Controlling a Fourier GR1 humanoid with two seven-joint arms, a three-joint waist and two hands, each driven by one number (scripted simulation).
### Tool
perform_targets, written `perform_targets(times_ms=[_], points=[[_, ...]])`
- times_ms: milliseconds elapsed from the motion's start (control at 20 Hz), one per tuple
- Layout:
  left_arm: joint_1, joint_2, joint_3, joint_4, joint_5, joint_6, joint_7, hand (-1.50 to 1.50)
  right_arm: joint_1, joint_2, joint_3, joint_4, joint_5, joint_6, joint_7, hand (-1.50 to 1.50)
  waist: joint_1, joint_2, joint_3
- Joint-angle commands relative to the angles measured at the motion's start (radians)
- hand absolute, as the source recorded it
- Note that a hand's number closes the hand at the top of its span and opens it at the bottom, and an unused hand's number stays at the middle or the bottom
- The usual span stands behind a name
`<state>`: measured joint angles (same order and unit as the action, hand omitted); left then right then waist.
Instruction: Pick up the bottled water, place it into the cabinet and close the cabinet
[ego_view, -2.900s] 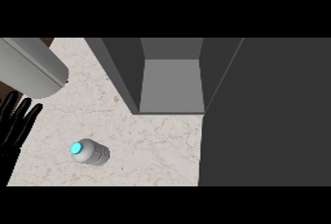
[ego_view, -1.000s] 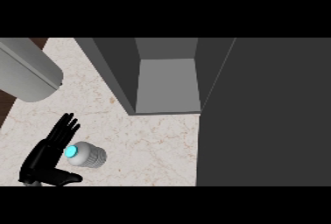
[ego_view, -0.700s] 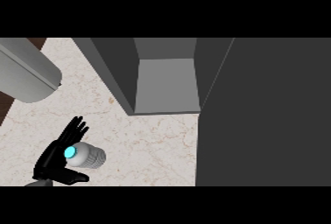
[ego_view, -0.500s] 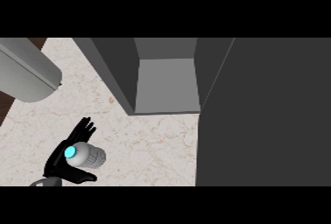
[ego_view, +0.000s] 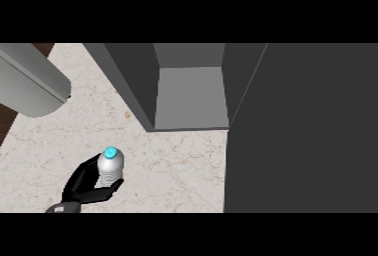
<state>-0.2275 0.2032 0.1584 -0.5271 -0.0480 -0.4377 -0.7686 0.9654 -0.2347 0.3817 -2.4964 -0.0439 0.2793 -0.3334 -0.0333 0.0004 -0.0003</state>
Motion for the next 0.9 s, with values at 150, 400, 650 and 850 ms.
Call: perform_targets(times_ms=[150, 400, 650, 850], points=[[-0.028, 0.009, -0.02, 0.102, -0.082, 0.115, -0.236, 1.5, 0.066, -0.023, 0.051, -0.188, 0.039, -0.03, 0.07, -1.5, -0.001, 0.005, -0.005], [0.034, -0.108, 0.001, 0.074, -0.081, 0.352, -0.325, 1.5, 0.079, -0.034, 0.025, -0.152, 0.009, -0.036, 0.032, -1.5, 0.014, -0.001, -0.002], [-0.022, -0.151, 0.001, 0.048, -0.073, 0.377, -0.28, 1.5, 0.076, -0.048, 0.016, -0.178, -0.002, -0.054, 0.045, -1.5, 0.017, -0.002, -0.001], [-0.017, -0.179, -0.018, -0.035, -0.059, 0.342, -0.206, 1.5, 0.117, -0.053, 0.068, -0.133, 0.057, -0.05, -0.014, -1.5, 0.019, -0.007, 0.0]])
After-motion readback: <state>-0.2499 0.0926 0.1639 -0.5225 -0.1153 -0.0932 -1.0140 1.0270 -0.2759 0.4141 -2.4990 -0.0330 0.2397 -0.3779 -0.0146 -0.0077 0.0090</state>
